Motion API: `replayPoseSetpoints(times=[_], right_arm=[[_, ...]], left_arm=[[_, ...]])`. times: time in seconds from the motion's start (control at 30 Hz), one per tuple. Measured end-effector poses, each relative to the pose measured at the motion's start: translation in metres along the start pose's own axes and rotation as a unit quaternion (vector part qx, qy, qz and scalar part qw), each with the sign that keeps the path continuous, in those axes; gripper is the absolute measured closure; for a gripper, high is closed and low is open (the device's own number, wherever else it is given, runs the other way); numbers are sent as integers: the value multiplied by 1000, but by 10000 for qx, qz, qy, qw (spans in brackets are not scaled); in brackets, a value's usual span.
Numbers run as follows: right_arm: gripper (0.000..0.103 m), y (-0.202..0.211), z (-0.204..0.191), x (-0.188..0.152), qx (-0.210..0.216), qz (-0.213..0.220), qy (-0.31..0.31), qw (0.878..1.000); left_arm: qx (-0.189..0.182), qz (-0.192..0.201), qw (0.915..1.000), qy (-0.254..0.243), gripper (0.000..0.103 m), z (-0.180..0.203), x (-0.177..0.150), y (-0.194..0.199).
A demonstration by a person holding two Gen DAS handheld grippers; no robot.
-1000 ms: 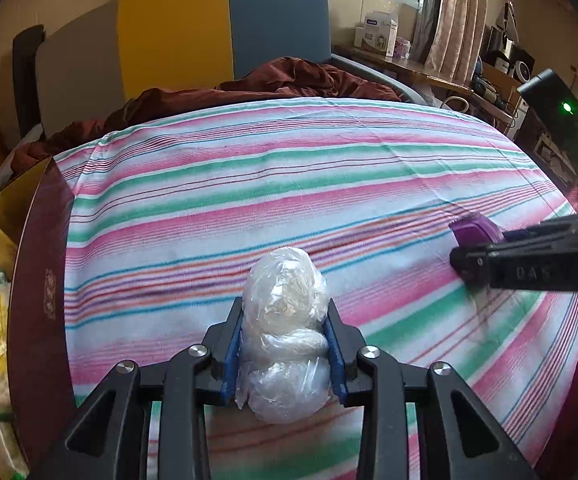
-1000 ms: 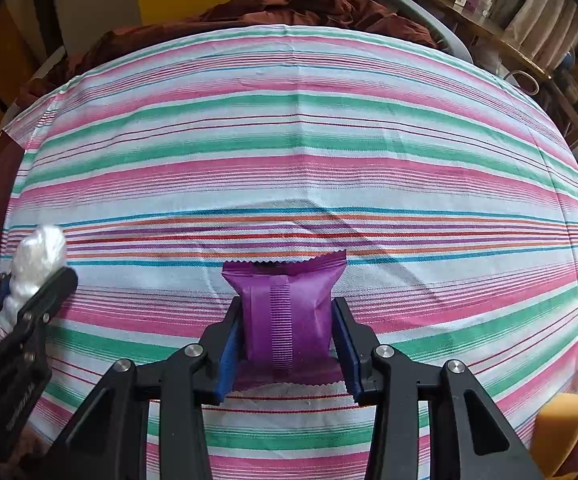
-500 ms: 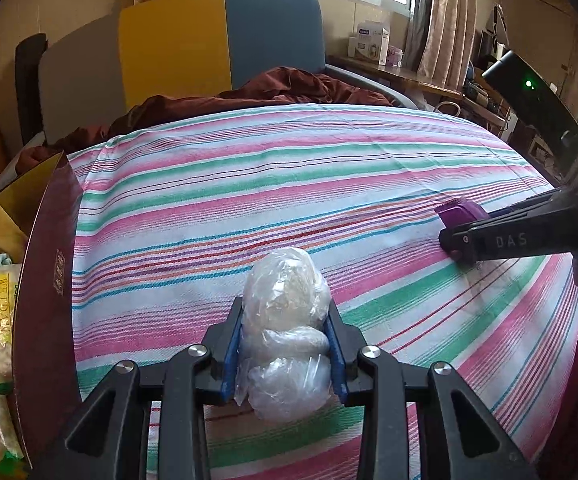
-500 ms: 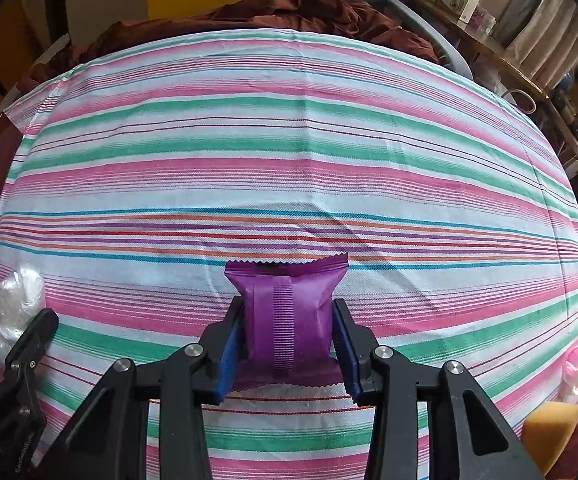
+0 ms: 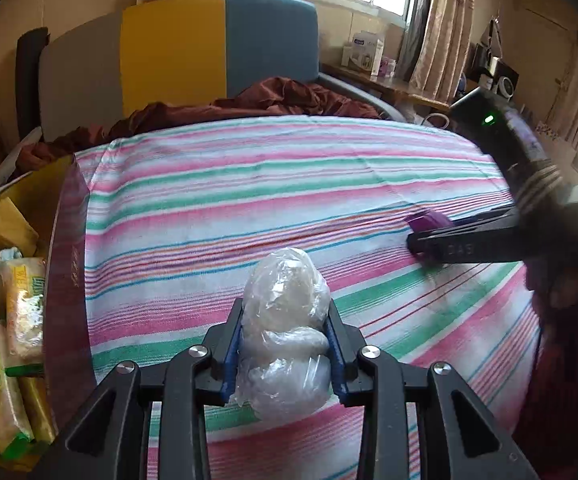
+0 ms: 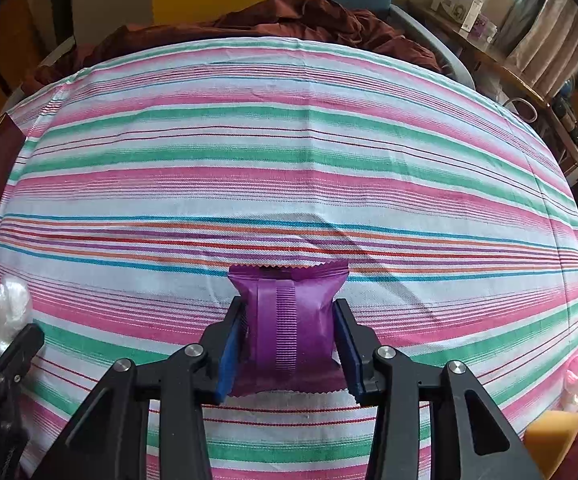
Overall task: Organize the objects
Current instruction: 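Carry the white plastic bundle into the gold tray with the left gripper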
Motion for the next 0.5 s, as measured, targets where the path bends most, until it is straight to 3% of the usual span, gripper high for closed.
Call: replayPoseSetpoints(times=[0.17,0.5], right_arm=[[61,1,-3,2,-154,40,125,9998],[60,-1,0,-4,-239,89,138,9996]], left_arm=[[-102,514,9986,-111,68,-2,4,59],[590,914,9936,321,68,-70,-7,127]])
Point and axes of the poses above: each gripper's, at about its wrist camera, not at the fingertips, and y roughly against the way its jaws point, z to its right, x to its top, the point moved 7 cm from there along -y, roughly the way its jaws point, and after that the axes turned 14 degrees about -z, right-handed, at the moved point
